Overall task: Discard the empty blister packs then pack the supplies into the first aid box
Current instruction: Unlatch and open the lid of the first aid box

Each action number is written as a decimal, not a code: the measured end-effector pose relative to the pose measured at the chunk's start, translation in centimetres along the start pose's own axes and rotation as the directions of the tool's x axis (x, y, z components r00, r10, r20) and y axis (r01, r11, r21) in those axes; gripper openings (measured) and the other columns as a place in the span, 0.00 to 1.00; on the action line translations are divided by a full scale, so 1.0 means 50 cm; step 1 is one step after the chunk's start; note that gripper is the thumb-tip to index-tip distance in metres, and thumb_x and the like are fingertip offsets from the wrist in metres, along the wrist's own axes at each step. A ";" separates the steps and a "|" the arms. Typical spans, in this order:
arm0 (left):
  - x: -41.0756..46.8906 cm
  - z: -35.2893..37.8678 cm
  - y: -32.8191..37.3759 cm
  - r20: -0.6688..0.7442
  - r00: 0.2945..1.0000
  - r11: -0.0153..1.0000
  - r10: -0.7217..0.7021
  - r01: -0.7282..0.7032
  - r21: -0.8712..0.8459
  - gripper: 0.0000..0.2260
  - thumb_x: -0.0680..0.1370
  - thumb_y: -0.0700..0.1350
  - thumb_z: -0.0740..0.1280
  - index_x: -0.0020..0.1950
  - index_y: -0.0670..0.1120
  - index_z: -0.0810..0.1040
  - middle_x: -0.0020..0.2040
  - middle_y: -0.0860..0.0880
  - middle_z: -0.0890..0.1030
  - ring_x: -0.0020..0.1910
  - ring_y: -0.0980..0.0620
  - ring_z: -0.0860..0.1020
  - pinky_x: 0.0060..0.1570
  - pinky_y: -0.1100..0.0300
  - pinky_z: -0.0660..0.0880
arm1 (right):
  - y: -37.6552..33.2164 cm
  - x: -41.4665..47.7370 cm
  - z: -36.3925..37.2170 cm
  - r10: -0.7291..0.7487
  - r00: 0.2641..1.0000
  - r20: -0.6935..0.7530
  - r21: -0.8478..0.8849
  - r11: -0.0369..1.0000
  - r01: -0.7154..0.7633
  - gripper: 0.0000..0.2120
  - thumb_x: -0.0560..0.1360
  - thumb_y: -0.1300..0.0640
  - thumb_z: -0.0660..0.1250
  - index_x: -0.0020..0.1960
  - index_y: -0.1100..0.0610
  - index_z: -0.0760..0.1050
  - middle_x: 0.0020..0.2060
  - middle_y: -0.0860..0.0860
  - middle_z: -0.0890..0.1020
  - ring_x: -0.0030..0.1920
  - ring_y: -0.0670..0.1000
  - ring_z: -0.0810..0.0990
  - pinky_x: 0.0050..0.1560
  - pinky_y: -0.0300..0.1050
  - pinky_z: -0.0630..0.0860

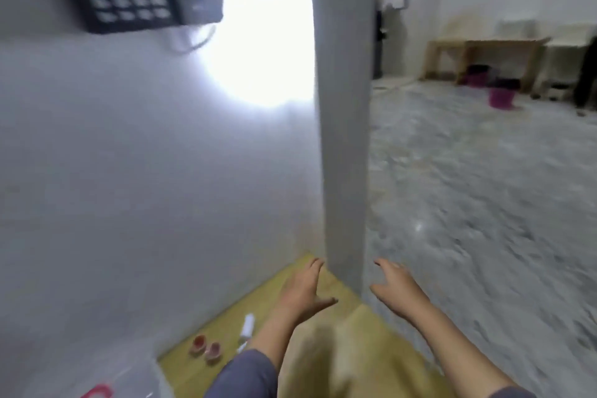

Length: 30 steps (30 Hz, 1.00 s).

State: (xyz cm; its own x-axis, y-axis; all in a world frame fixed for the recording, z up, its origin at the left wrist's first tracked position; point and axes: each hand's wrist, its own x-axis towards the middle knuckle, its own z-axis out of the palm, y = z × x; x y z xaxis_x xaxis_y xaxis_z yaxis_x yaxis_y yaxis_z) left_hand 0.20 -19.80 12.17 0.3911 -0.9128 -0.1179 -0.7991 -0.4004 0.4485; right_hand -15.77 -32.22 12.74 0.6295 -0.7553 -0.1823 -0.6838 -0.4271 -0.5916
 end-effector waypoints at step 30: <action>-0.725 0.090 -0.538 -0.462 0.637 0.786 -0.617 0.478 -0.392 0.47 0.72 0.53 0.76 0.81 0.50 0.49 0.82 0.55 0.45 0.77 0.62 0.40 0.79 0.58 0.46 | -0.391 -0.188 0.681 -0.930 0.245 0.273 -0.352 0.141 0.925 0.40 0.66 0.39 0.67 0.73 0.51 0.58 0.72 0.52 0.65 0.74 0.50 0.54 0.73 0.51 0.46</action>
State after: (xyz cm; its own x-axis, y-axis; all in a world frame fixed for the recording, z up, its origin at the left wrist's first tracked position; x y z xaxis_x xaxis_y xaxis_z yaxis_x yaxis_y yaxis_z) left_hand 5.47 23.67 0.40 0.9533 -0.2966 0.0573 -0.2624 -0.7193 0.6432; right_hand 4.24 0.17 -0.73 0.8912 0.3476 0.2915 0.3563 -0.9341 0.0246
